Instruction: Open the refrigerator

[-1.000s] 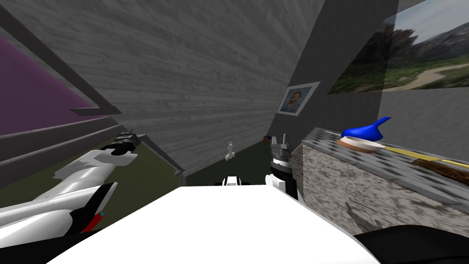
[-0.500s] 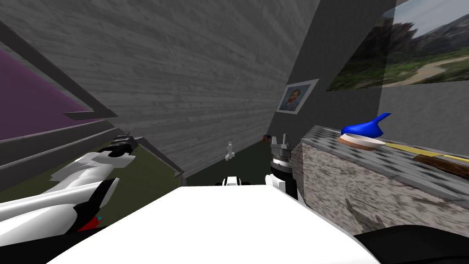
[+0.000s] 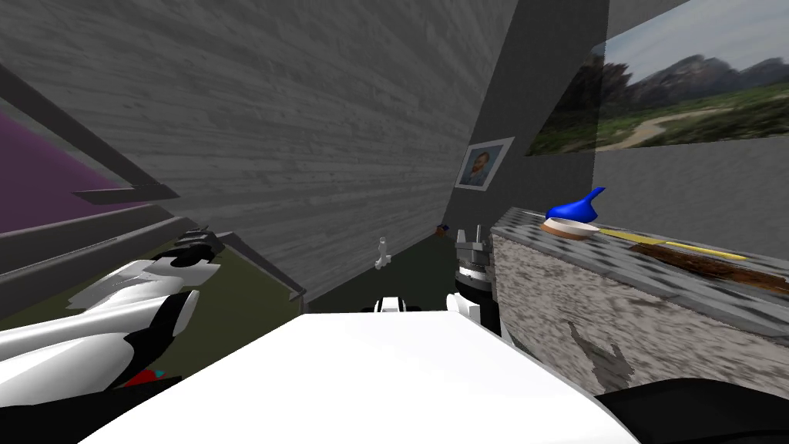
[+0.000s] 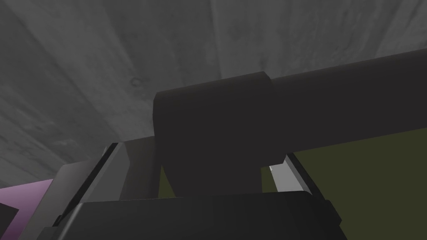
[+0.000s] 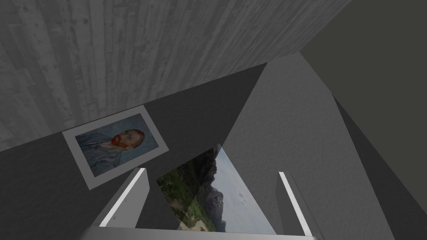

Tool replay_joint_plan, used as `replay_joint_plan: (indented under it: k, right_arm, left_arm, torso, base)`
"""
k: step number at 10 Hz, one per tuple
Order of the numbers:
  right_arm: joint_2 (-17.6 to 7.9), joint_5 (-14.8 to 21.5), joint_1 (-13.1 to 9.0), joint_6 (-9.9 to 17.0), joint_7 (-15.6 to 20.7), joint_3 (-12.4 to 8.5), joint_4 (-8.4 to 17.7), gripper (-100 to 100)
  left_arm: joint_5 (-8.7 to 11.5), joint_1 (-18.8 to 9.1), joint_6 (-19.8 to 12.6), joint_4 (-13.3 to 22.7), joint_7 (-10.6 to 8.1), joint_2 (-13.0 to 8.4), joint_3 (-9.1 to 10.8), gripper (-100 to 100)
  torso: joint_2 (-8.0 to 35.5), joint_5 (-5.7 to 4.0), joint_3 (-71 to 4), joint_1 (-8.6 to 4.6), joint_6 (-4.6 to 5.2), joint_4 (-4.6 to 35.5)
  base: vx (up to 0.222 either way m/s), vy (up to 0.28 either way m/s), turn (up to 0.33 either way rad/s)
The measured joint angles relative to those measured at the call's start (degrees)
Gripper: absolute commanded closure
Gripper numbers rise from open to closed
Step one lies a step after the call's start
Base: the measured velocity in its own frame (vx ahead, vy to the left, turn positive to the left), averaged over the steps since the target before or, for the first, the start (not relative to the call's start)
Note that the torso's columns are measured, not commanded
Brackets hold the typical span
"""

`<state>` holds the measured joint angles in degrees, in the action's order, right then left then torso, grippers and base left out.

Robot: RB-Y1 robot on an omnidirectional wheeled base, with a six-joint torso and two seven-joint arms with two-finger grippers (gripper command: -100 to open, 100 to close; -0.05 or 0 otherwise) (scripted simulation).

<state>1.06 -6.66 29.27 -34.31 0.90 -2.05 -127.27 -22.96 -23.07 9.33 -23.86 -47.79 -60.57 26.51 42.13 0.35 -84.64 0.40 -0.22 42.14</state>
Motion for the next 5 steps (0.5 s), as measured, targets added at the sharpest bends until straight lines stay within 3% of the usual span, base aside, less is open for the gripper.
replay_joint_plan:
  k: [1,2,3,4,5]
  right_arm:
    - [0.00,0.00,0.00,0.00,0.00,0.00,0.00,0]
    - [0.00,0.00,0.02,0.00,0.00,-0.01,0.00,0]
    - [0.00,0.00,0.01,0.00,0.00,0.00,0.00,0]
    - [0.00,0.00,0.00,0.00,0.00,0.00,0.00,0]
    - [0.00,0.00,-0.01,0.00,0.00,0.00,0.00,0]
  left_arm:
    - [-0.07,-0.20,0.38,0.51,0.34,-0.02,0.09,100]
    - [1.19,0.87,-0.65,-0.93,0.53,0.92,-0.87,100]
    - [2.68,4.31,-3.16,-5.90,-1.18,1.77,-2.39,100]
    - [2.09,3.30,-2.58,-5.57,-0.05,2.35,-1.37,100]
    - [2.72,5.23,-3.58,-8.70,-0.34,2.39,-1.56,100]
  torso:
    - [0.12,-0.18,0.06,-0.17,0.16,0.10]
    - [0.00,-0.14,0.03,-0.02,-0.20,0.06]
    - [0.06,-0.11,-0.04,0.38,-0.45,-0.02]
    - [0.07,-0.28,-0.08,0.49,-0.13,0.09]
    - [0.24,-0.44,0.02,0.38,0.01,0.15]
  base:
    - [0.102,0.056,0.314]
    - [0.134,0.035,0.198]
    - [0.044,-0.011,0.077]
    - [-0.012,-0.015,-0.004]
    - [0.086,0.042,0.214]
